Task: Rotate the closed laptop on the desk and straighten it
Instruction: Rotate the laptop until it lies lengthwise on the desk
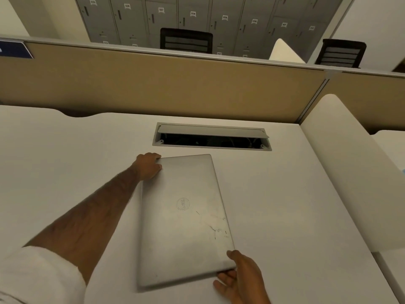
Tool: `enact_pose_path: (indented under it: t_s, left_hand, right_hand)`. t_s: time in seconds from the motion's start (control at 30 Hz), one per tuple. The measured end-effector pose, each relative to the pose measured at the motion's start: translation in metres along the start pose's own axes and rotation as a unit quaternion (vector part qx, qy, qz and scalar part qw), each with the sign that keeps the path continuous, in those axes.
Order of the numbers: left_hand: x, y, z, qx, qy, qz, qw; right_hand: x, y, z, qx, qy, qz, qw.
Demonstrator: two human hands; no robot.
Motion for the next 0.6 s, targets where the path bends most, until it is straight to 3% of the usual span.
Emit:
enact_pose_path:
  t_s: [0.3, 0.6]
  left_hand:
    - [-0.022, -0.022, 0.036, -0.014, -0.029, -0.022, 0.999]
    - [-0.064, -0.033, 0.075, -0.054, -0.045, -0.093, 0.993]
  right_hand:
    - [0.015, 0.001, 0.031, 0.021, -0.043, 0.010, 0.999]
    - [0.036, -0.001, 0.085, 0.018, -0.087, 0.000, 0.996]
Point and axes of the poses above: each hand's wrist, its own x-axis towards the middle knuckle, its own y-axis out of the palm, z = x × y, the point moved 8 cm from there along x, towards the middle knuckle, and after that the axes turned 15 degrees about -x, right-handed, at the moved point
